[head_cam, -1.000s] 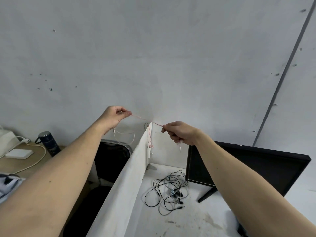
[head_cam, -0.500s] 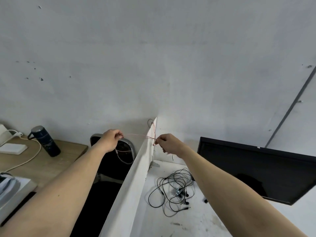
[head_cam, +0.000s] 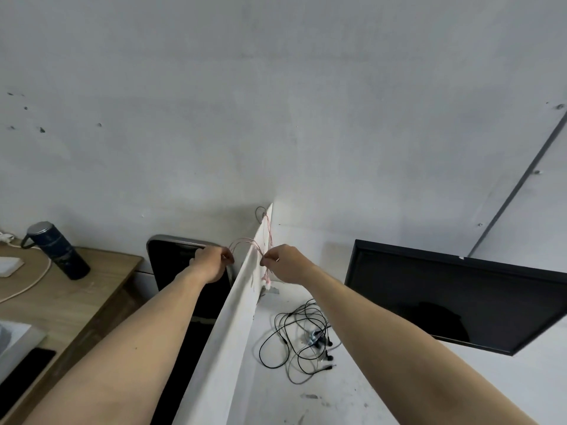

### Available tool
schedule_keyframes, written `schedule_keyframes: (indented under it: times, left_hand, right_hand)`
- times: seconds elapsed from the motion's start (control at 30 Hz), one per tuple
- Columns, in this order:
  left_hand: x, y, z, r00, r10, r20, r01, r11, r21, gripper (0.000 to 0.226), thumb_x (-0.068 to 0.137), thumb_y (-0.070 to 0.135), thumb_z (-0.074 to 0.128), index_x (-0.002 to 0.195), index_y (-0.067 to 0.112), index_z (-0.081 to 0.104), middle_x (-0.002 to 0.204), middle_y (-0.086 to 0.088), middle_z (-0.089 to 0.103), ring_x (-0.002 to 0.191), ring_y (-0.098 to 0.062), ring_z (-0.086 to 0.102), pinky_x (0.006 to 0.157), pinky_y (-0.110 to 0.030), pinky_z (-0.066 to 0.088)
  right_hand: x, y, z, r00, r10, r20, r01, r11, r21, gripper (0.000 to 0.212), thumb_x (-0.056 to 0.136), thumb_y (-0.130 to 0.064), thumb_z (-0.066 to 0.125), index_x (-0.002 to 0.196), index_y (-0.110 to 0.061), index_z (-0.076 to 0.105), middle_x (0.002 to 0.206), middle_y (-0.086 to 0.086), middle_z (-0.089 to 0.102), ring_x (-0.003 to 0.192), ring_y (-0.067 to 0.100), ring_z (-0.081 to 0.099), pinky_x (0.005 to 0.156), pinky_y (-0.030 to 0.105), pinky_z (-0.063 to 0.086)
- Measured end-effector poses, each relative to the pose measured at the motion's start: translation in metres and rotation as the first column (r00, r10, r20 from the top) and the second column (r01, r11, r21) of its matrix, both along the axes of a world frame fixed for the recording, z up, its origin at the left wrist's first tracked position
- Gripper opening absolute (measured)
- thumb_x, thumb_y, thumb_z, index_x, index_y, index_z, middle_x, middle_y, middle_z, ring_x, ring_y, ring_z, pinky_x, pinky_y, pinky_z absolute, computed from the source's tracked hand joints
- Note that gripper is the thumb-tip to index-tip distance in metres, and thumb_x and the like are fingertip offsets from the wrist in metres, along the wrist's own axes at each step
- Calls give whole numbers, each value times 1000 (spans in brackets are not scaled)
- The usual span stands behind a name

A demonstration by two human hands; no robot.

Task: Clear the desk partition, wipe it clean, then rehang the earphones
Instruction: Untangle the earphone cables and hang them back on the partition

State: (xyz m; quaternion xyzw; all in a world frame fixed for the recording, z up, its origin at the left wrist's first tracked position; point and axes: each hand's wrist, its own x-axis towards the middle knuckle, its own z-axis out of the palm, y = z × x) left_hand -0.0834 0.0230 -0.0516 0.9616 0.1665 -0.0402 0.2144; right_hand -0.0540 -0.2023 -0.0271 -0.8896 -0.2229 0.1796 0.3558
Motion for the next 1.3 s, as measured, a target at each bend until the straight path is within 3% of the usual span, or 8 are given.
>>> schedule_keyframes:
  times: [0.1, 0.23, 0.4, 0.53, 0.73, 0.9, 1.1, 1.3]
  left_hand:
    - [4, -8, 2, 1000, -11, 6, 12, 998, -65, 25, 89, 21, 58, 69, 34, 67, 92, 3, 73, 94, -23, 67, 80, -27, 50]
    - [9, -23, 5, 999, -22, 35, 28, 985, -169, 23, 92, 6, 53, 87, 17, 73, 90, -3, 71, 84, -19, 63, 69, -21, 39]
    - [6, -19, 7, 1000, -11, -20, 7, 983, -184, 39, 87, 2, 43, 116, 14, 68, 111, -4, 70, 106, -23, 64, 91, -25, 47]
    - [-1, -20, 26, 998, 61, 10, -58, 983, -177, 53, 91, 0, 39, 142, 8, 48, 142, -13, 53, 132, -28, 48, 111, -30, 35]
    - [-3, -38, 73, 918, 211, 336, -142, 966, -217, 35, 94, 5, 43, 125, 6, 60, 130, -13, 60, 120, -28, 55, 94, -26, 39]
    - [4, -90, 102, 872, 77, 484, 21, 981, -193, 24, 93, 9, 47, 109, 10, 65, 115, -8, 64, 100, -21, 60, 81, -22, 39]
    - [-2, -170, 61, 912, -68, 404, 165, 964, -210, 23, 92, 9, 46, 100, 15, 67, 107, -3, 64, 88, -16, 57, 77, -19, 38]
    - [-29, -202, -47, 989, -77, 130, 111, 955, -275, 21, 92, 8, 48, 98, 17, 66, 105, -3, 67, 94, -18, 62, 79, -22, 43]
  right_hand:
    - [-2, 4, -2, 1000, 20, 4, -20, 1000, -19, 24, 98, -22, 52, 102, -13, 75, 98, 7, 71, 84, 18, 56, 73, 24, 39]
    - [-4, 9, -5, 1000, 21, 2, -21, 998, -53, 27, 98, -25, 52, 98, -9, 74, 97, 9, 71, 91, 25, 61, 76, 27, 42]
    - [-6, 9, -2, 999, 50, 17, -47, 989, -139, 35, 97, -18, 45, 121, -16, 70, 123, 5, 69, 116, 24, 60, 90, 28, 46]
    - [-5, -1, 1, 998, 41, 38, -32, 973, -227, 46, 98, -13, 41, 140, -20, 56, 146, 5, 53, 132, 25, 50, 104, 28, 40]
    - [-11, -36, 10, 1000, -3, 11, 5, 973, -229, 46, 95, -10, 42, 138, -20, 59, 146, 0, 52, 133, 21, 49, 104, 26, 38]
    - [-20, -66, -4, 996, -66, -60, 50, 969, -241, 41, 94, -13, 47, 132, -19, 63, 138, 1, 58, 124, 22, 56, 98, 27, 44]
    - [-28, -95, -50, 983, -144, -113, 108, 954, -279, 37, 90, -10, 44, 112, -14, 73, 118, 5, 69, 104, 24, 65, 92, 34, 55]
    - [-31, -95, -113, 988, -108, -115, 51, 909, -414, 28, 89, -8, 44, 101, -2, 68, 110, 13, 68, 99, 28, 64, 82, 33, 53]
